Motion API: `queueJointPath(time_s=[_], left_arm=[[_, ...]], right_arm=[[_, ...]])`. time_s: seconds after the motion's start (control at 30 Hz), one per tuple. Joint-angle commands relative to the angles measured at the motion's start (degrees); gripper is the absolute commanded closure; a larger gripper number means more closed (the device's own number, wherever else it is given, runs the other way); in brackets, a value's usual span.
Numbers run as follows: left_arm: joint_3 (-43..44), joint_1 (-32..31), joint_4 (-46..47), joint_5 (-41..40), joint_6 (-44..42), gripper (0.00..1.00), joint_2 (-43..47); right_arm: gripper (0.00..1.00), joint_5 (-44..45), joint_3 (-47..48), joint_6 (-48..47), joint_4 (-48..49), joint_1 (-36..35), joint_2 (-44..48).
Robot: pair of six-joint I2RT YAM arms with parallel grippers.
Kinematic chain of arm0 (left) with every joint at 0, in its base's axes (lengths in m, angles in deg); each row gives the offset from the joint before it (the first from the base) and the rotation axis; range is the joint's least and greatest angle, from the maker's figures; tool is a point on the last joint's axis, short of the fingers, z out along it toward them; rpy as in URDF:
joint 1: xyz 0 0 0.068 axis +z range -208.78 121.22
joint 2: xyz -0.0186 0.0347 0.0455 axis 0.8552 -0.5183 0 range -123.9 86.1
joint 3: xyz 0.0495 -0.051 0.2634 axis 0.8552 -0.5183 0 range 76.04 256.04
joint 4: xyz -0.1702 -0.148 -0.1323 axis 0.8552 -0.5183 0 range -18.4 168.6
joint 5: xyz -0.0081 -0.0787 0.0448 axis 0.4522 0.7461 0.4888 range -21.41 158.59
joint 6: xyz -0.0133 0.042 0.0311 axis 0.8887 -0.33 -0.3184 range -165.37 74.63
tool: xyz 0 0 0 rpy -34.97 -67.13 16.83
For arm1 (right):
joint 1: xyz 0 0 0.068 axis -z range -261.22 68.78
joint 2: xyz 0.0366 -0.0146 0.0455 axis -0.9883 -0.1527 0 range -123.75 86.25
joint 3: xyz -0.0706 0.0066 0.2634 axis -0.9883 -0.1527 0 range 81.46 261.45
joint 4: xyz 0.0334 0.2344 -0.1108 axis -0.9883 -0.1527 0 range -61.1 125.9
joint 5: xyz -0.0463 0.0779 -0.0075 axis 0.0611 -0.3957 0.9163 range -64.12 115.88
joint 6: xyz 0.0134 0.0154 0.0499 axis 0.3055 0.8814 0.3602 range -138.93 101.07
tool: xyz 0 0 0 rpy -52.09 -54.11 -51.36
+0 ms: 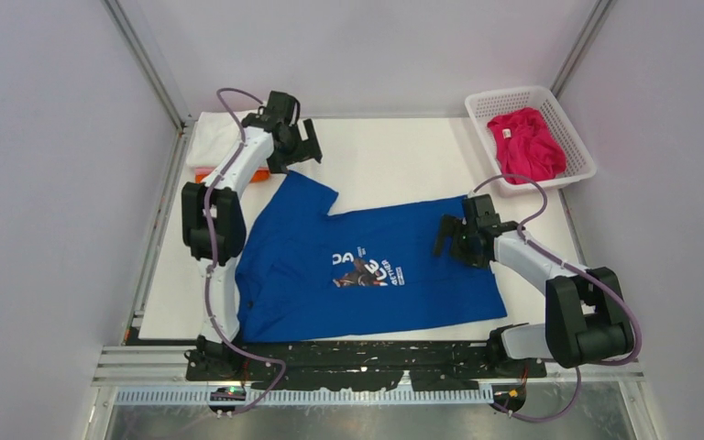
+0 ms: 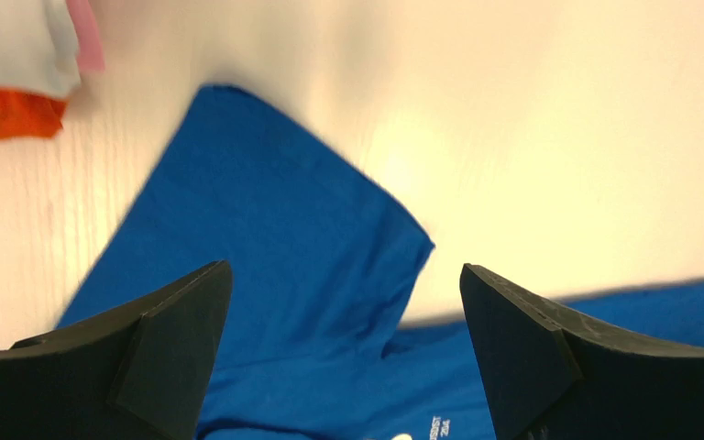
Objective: Fold and stack the t-shirts
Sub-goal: Grab the side of the flattened tshirt furthest away from the robot with both arms
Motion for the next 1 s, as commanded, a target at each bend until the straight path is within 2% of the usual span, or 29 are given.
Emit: queueJointPath(time_s=[0.0,0.2,0.53,0.73,0.97], left_arm=[[11.9,1.7,-8.3,-4.0,-2.1,0.00,-7.5],[18.1,2.4,-8.5,-3.7,2.5,0.04,-13.2],[23.1,2.5,-6.1,-7.8,11.1,0.13,-19.2],[22.9,2.5,-6.5,-12.8,13.1,0.16,-19.5],[22.8,2.6,-5.8,-13.7,16.3,0.23,-20.6]], right_arm=[[0.05,0.2,-1.4,-2.2,1.6,2.3,-3.0],[0.05,0.8,-0.8,-2.0,0.0,3.3,-3.2],[0.05,0.6,-4.0,0.8,-1.3,3.9,-0.9],[0.05,1.8,-5.2,1.8,-2.4,4.1,2.0],[0.05,2.7,-5.7,1.8,-4.0,4.6,4.2]])
